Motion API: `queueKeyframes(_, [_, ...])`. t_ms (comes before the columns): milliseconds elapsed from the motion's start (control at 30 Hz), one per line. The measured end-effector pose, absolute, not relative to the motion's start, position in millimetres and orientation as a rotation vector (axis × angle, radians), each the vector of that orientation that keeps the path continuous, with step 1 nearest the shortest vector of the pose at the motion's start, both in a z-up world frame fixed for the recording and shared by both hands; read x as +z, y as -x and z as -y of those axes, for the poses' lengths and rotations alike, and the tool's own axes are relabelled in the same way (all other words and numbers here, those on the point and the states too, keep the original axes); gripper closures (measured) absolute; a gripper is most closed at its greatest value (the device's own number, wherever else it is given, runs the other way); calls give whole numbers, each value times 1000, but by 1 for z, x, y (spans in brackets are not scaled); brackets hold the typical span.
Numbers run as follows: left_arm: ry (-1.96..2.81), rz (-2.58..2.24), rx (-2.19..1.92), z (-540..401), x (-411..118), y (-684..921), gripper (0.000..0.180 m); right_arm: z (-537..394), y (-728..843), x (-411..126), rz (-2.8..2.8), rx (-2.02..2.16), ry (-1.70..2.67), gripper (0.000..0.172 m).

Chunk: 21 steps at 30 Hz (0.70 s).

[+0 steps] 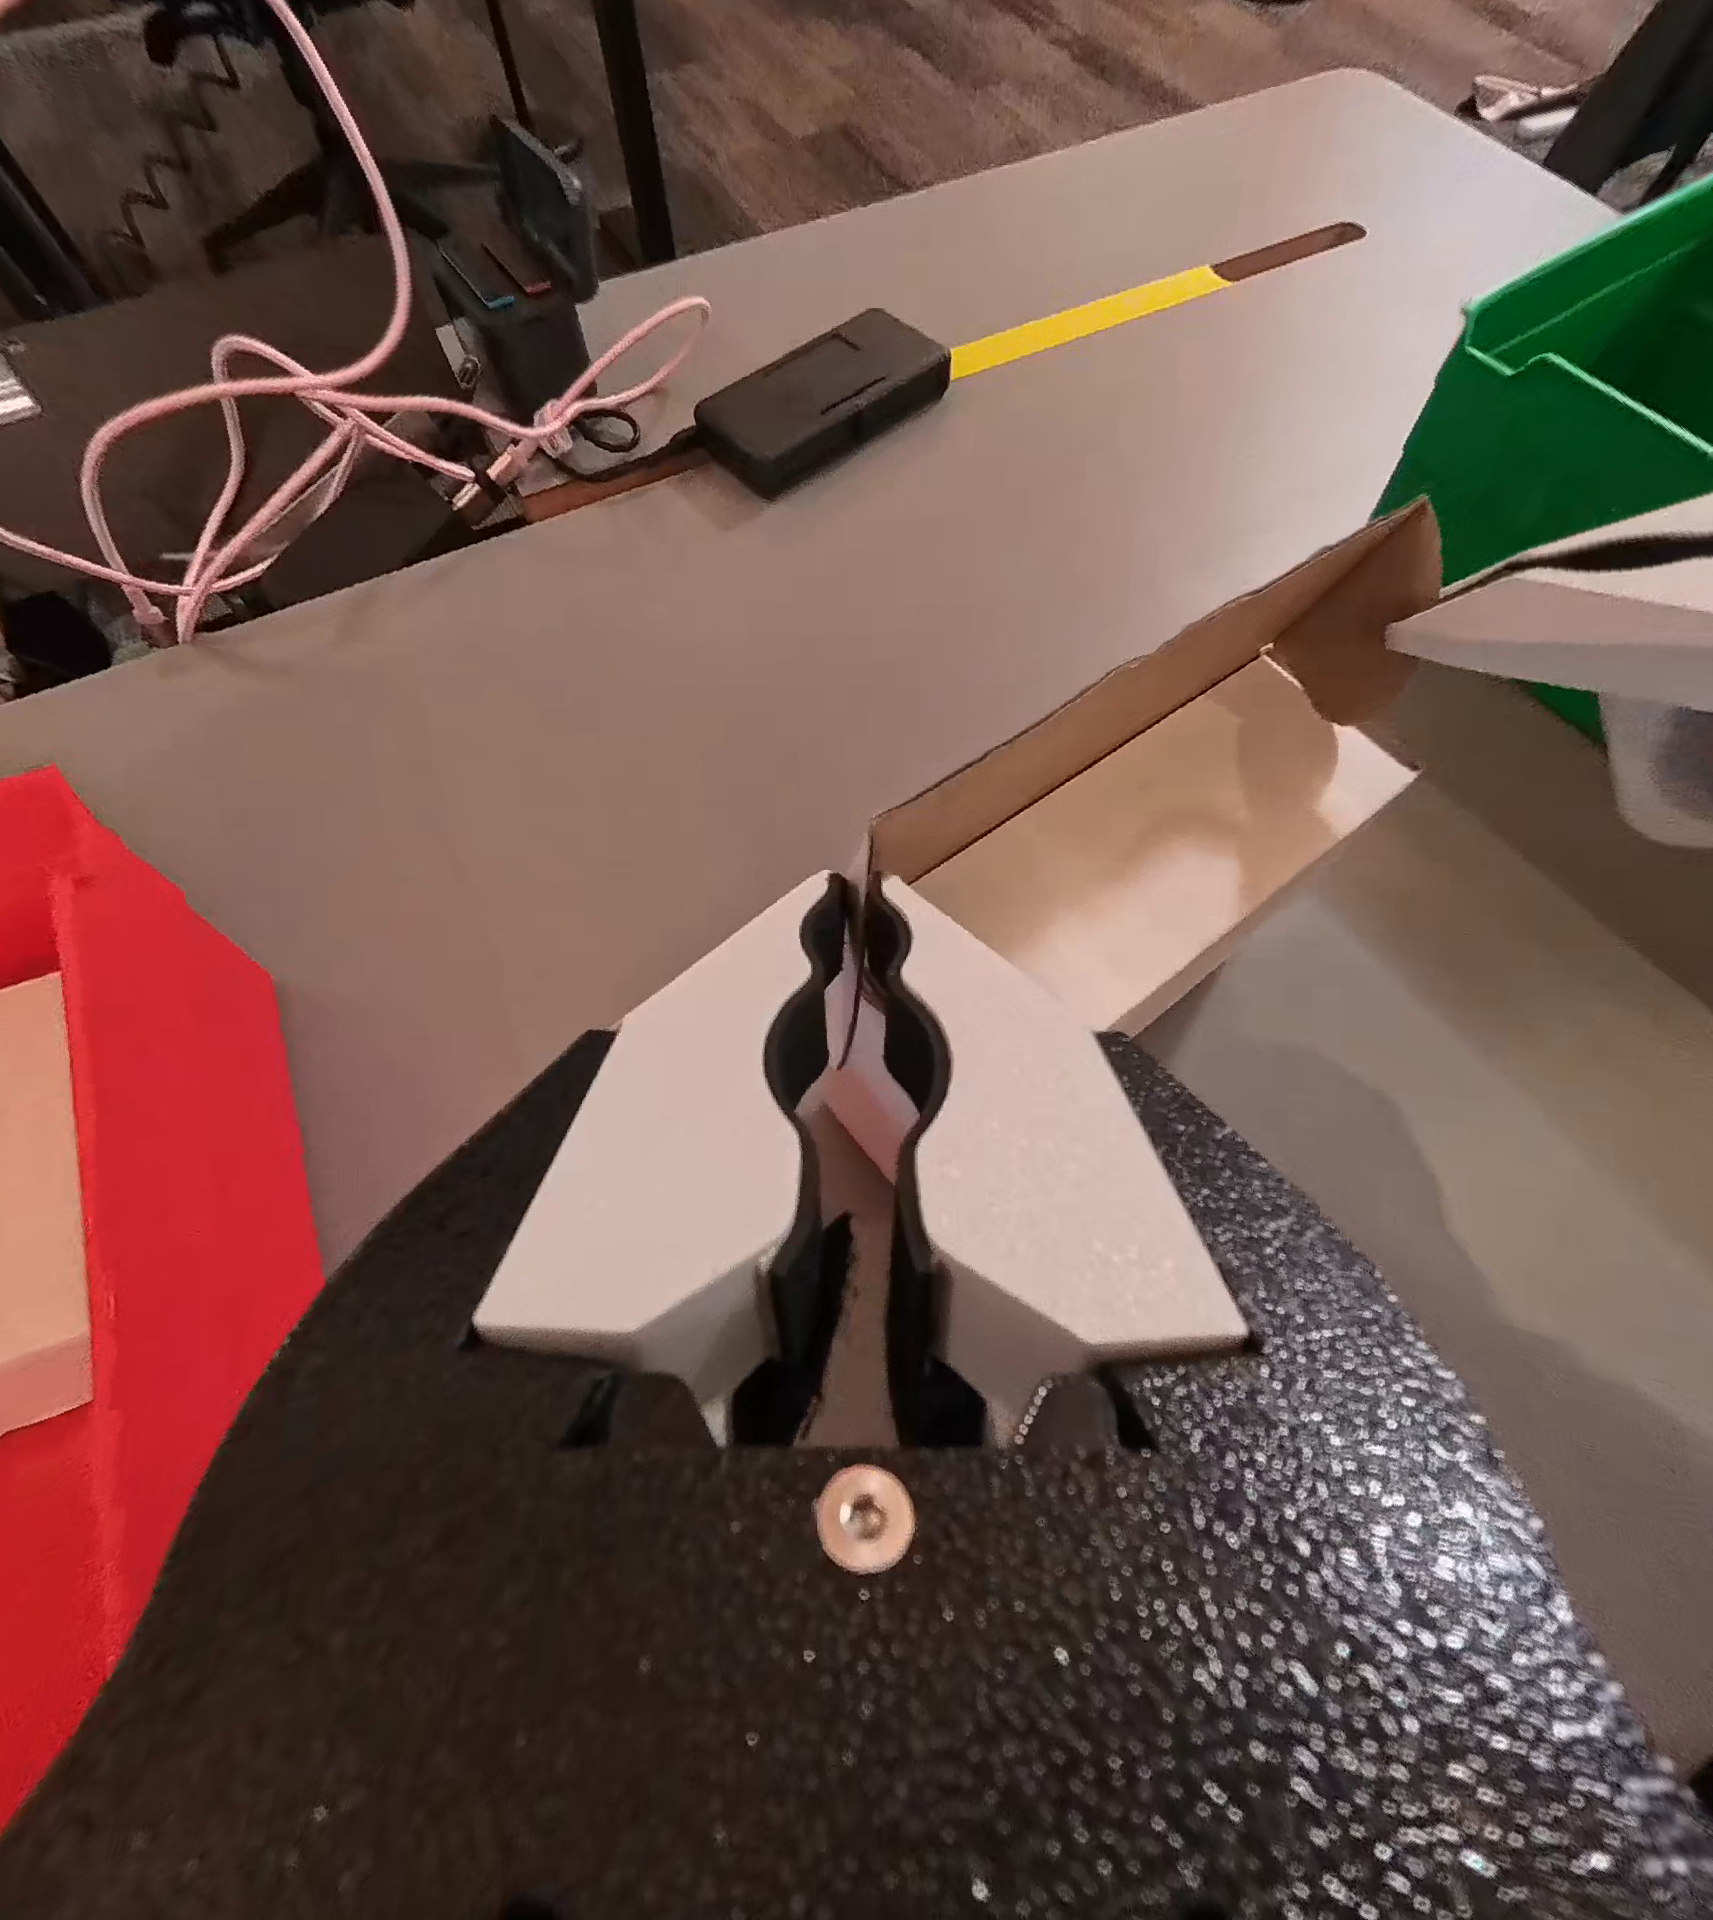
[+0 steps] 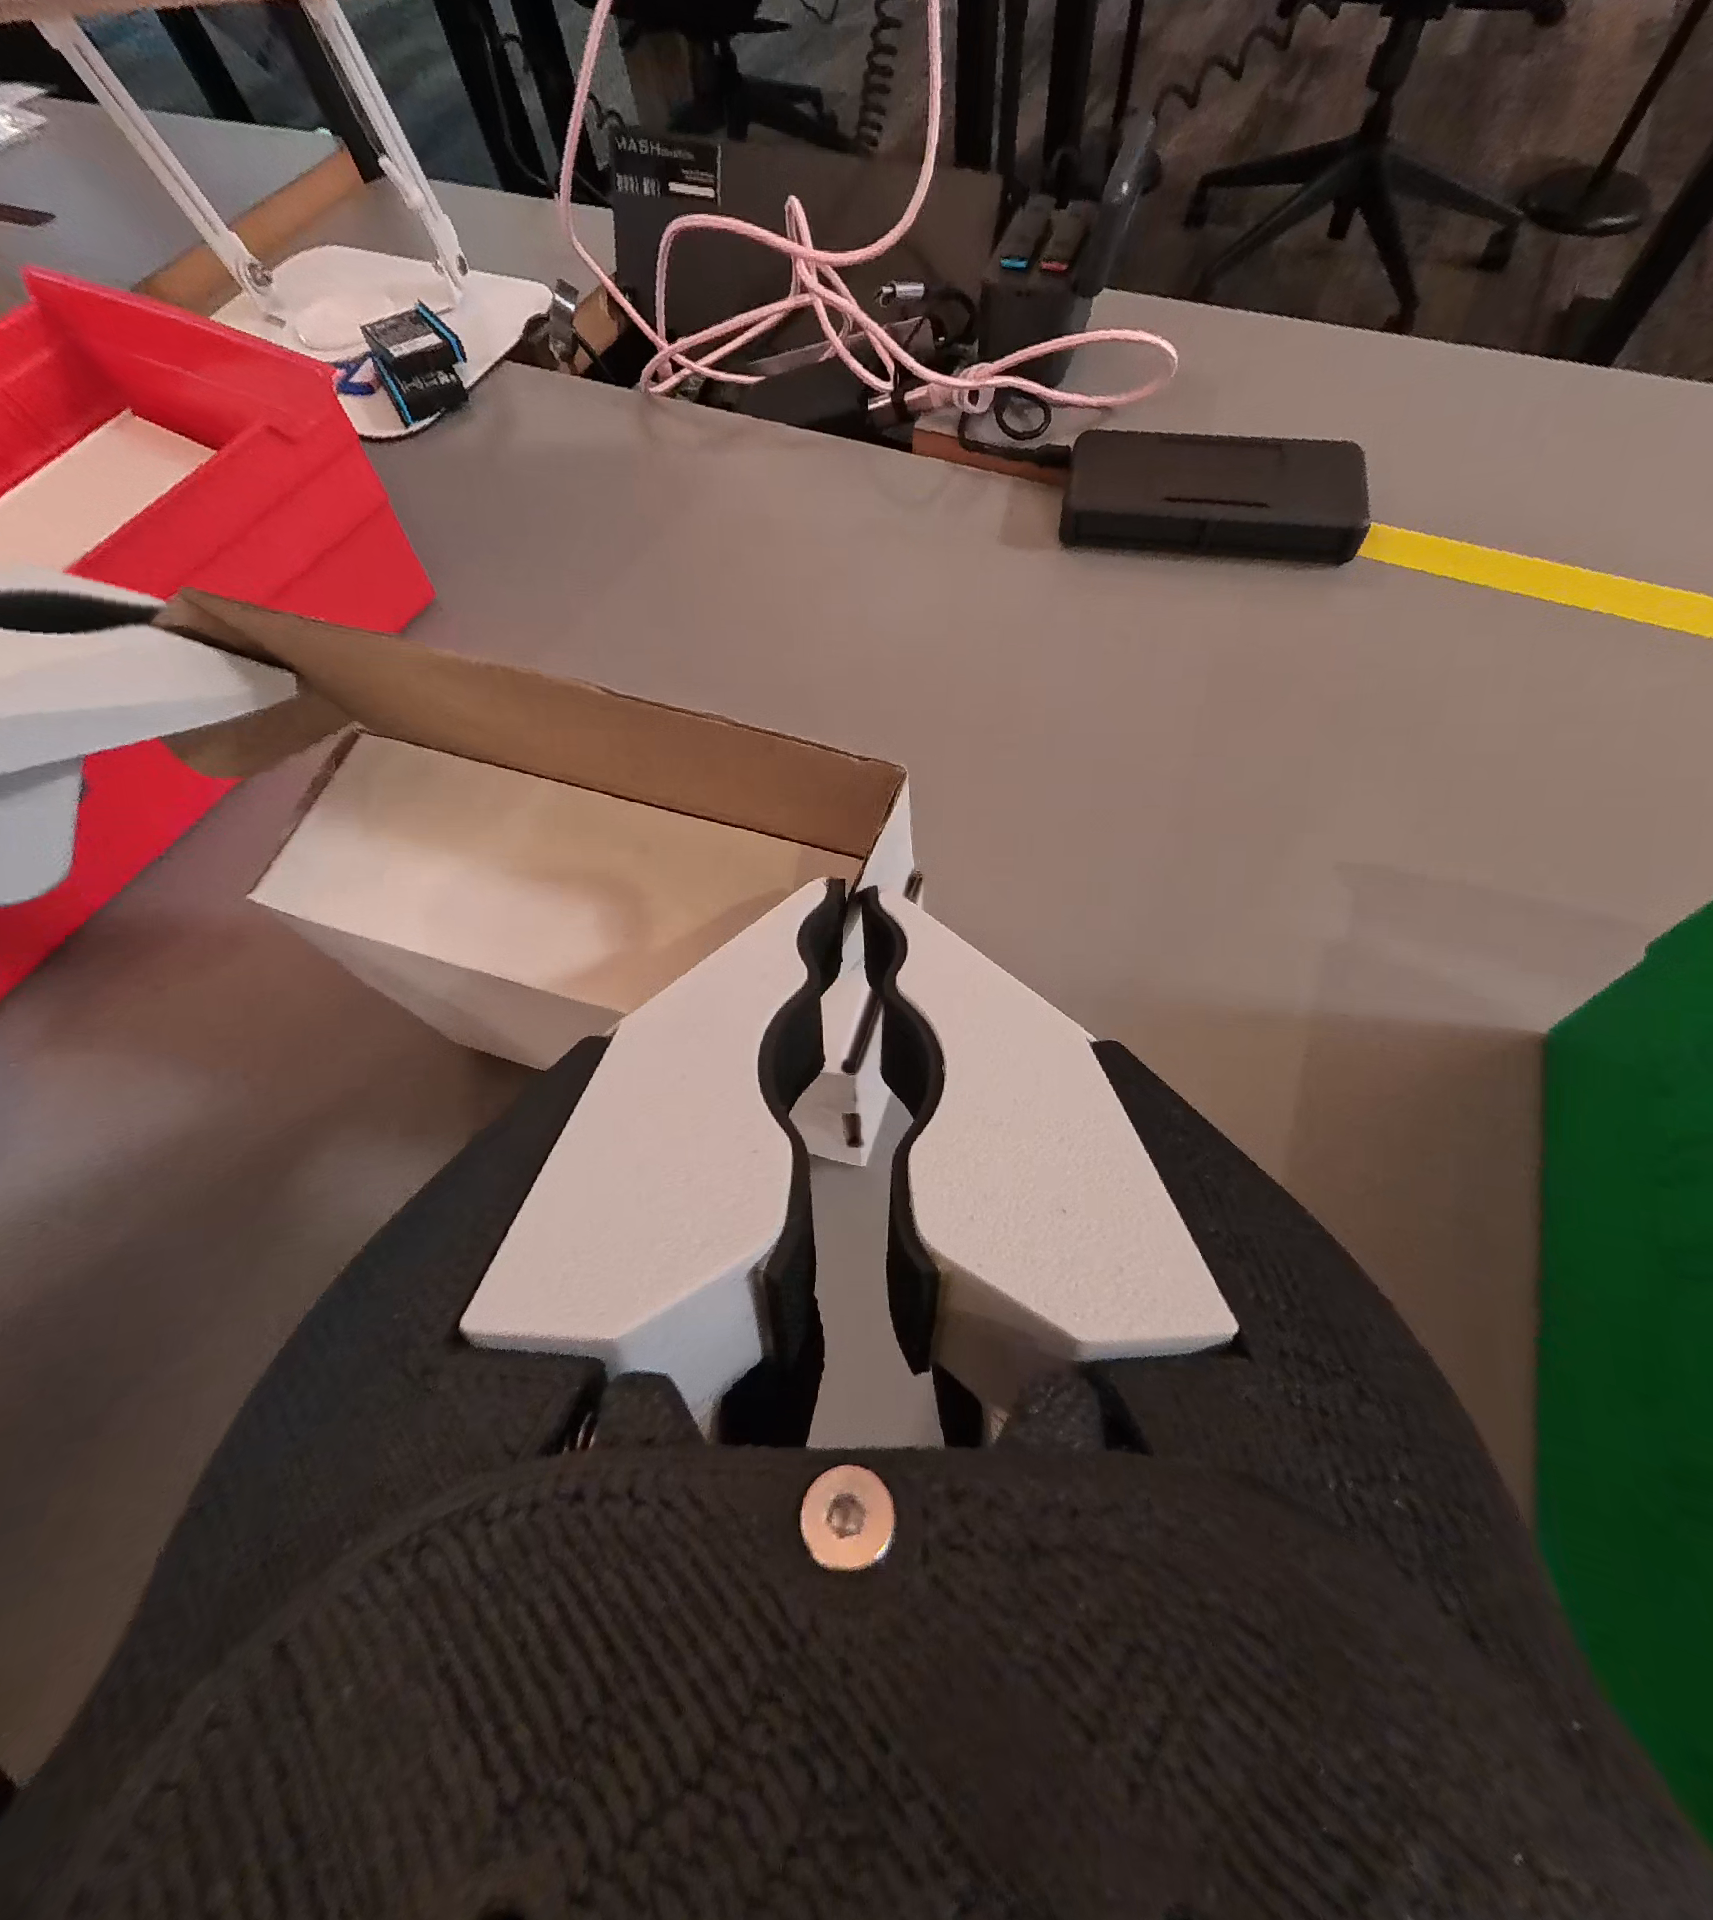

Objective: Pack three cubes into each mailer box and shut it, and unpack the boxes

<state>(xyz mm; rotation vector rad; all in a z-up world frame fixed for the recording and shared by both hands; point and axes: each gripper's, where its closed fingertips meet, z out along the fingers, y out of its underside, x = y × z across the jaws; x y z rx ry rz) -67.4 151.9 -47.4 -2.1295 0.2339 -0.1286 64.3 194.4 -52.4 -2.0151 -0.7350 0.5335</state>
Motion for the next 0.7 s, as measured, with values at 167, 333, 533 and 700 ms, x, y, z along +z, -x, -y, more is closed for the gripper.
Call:
queueKeyframes(167, [2169, -224, -187, -154, -45, 69, 178, -196, -65, -52, 764, 566, 2016, 171])
queueKeyframes(333, [2198, -202, -173, -156, -54, 78, 179, -189, -59, -53, 825, 567, 2012, 171])
queueKeyframes(533, [2222, -198, -146, -153, -58, 81, 179, -184, -56, -54, 869, 441, 2006, 171])
queueKeyframes(700, [2257, -244, -5, -145, -57, 93, 166, -181, -53, -56, 852, 501, 2009, 171])
